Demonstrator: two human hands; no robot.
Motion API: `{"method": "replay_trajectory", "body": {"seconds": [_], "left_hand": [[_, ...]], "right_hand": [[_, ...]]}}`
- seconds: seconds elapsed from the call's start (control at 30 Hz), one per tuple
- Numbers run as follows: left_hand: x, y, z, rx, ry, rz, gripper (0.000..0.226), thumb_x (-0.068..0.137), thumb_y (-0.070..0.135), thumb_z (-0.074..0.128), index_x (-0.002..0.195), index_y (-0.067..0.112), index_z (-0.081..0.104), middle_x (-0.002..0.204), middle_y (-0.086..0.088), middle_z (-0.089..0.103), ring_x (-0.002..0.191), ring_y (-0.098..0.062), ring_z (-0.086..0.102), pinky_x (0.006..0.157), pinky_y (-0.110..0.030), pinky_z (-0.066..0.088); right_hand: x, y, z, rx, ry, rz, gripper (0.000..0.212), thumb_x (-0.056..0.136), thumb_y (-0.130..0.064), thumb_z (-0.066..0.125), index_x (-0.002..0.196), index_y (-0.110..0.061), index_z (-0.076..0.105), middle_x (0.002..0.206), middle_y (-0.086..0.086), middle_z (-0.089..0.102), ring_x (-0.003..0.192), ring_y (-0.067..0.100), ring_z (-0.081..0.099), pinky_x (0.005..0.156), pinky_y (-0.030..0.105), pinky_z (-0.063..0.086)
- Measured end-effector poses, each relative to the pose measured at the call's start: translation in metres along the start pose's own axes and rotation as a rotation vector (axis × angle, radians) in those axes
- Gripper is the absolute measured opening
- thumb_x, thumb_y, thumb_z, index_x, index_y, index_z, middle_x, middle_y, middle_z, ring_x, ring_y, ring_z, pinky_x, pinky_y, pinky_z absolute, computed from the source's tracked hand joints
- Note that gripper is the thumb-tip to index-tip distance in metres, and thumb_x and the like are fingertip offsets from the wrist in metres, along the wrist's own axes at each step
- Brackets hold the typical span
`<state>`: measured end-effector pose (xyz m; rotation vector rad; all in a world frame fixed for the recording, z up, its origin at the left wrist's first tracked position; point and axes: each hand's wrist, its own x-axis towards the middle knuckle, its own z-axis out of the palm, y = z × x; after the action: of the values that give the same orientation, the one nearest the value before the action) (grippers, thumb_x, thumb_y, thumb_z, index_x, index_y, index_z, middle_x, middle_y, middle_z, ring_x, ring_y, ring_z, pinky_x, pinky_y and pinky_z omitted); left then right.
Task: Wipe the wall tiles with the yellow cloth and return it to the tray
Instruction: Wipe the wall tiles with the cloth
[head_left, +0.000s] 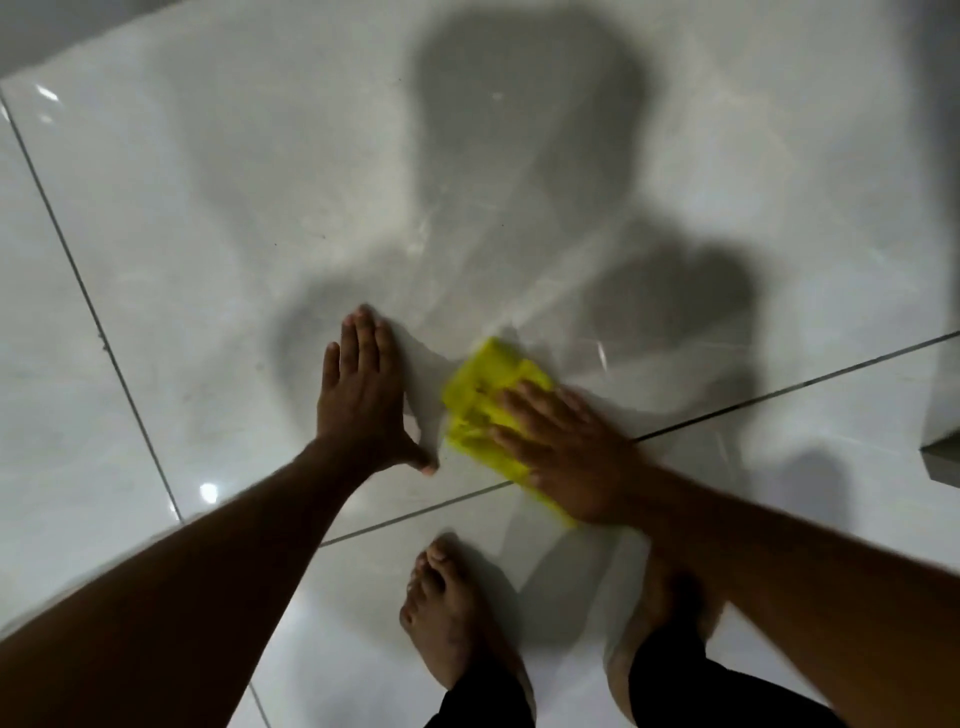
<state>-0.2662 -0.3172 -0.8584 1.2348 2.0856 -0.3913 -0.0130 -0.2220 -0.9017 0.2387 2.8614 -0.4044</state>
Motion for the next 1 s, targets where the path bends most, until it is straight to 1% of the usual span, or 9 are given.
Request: {"method": "replay_trajectory", "body": {"seconds": [0.1,0.23,0.27,0.37,0.5,0.63,0.7,0.87,1.0], "left_hand": [[0.001,0.001,-0.003,-0.01,0.002,0.001,0.18,0.02,0.075,0.08,0.145,0.001,-0.025,0.157,-0.022,-0.026,0.145,-0.036,-0.024,0.12,-0.049,-0.006],[0.002,0.005,-0.001,-0.006,0.01,-0.007,0.181,0.017,0.073,0.081,0.145,0.0,-0.024,0.157,-0.024,-0.025,0.144,-0.038,-0.024,0.119,-0.047,-0.008],[0.001,0.006,-0.001,0.008,0.008,-0.007,0.181,0.017,0.074,0.081,0.146,-0.001,-0.022,0.157,-0.024,-0.024,0.145,-0.038,-0.023,0.12,-0.047,-0.007],[-0.002,0.002,-0.003,0.055,0.013,-0.016,0.18,0.017,0.078,0.077,0.147,-0.002,-0.016,0.159,-0.025,-0.018,0.146,-0.038,-0.018,0.12,-0.049,-0.003],[-0.011,0.007,-0.001,0.09,0.059,-0.055,0.173,0.025,0.077,0.078,0.147,-0.003,-0.015,0.157,-0.03,-0.017,0.146,-0.042,-0.017,0.119,-0.052,-0.005],[-0.028,0.019,0.007,0.093,0.104,-0.051,0.159,0.039,0.064,0.086,0.147,-0.007,-0.007,0.157,-0.033,-0.009,0.146,-0.045,-0.01,0.119,-0.054,0.002],[-0.033,0.023,0.009,0.08,0.11,-0.036,0.153,0.045,0.059,0.086,0.147,-0.007,-0.006,0.157,-0.033,-0.009,0.146,-0.045,-0.01,0.12,-0.054,0.003],[-0.04,0.041,0.004,-0.004,0.087,-0.006,0.144,0.057,0.056,0.083,0.147,-0.006,-0.01,0.157,-0.032,-0.013,0.146,-0.044,-0.013,0.12,-0.051,0.001],[-0.046,0.06,-0.009,-0.152,0.056,-0.046,0.141,0.06,0.055,0.081,0.147,-0.006,-0.011,0.157,-0.03,-0.014,0.146,-0.041,-0.014,0.119,-0.049,-0.001]], "right_hand": [[-0.045,0.092,-0.011,-0.173,-0.03,0.031,0.069,0.091,-0.039,0.05,0.152,-0.026,0.021,0.158,0.013,0.025,0.146,0.038,0.02,0.113,0.056,0.028],[0.026,0.08,-0.025,-0.021,0.095,0.637,0.072,0.09,-0.04,0.042,0.153,-0.023,0.013,0.159,0.021,0.017,0.145,0.045,0.017,0.111,0.06,0.025],[0.048,0.053,-0.023,0.035,0.136,0.627,0.07,0.089,-0.038,0.043,0.152,-0.021,0.018,0.158,0.023,0.02,0.144,0.047,0.018,0.111,0.062,0.024],[0.059,-0.009,-0.009,0.051,0.115,0.243,0.062,0.09,-0.035,0.043,0.149,-0.023,0.03,0.159,0.017,0.023,0.146,0.041,0.017,0.115,0.058,0.021],[-0.012,0.033,-0.01,-0.085,0.017,-0.147,0.055,0.096,-0.038,0.04,0.149,-0.026,0.031,0.159,0.009,0.026,0.147,0.034,0.021,0.115,0.054,0.027],[-0.049,0.077,-0.027,-0.218,-0.146,-0.132,0.064,0.09,-0.041,0.043,0.15,-0.027,0.025,0.159,0.016,0.024,0.144,0.042,0.022,0.111,0.063,0.026],[-0.059,0.063,-0.033,-0.158,-0.169,0.109,0.071,0.086,-0.043,0.044,0.151,-0.025,0.02,0.159,0.023,0.017,0.145,0.045,0.017,0.112,0.064,0.023],[-0.058,-0.002,-0.043,0.487,0.132,1.295,0.086,0.081,-0.048,0.066,0.144,-0.004,0.027,0.142,0.024,0.035,0.124,0.047,0.04,0.099,0.051,0.04],[-0.024,-0.006,-0.061,1.041,0.242,1.766,0.095,0.08,-0.025,0.07,0.149,0.0,0.01,0.147,0.027,0.025,0.13,0.047,0.037,0.109,0.049,0.036]]}}
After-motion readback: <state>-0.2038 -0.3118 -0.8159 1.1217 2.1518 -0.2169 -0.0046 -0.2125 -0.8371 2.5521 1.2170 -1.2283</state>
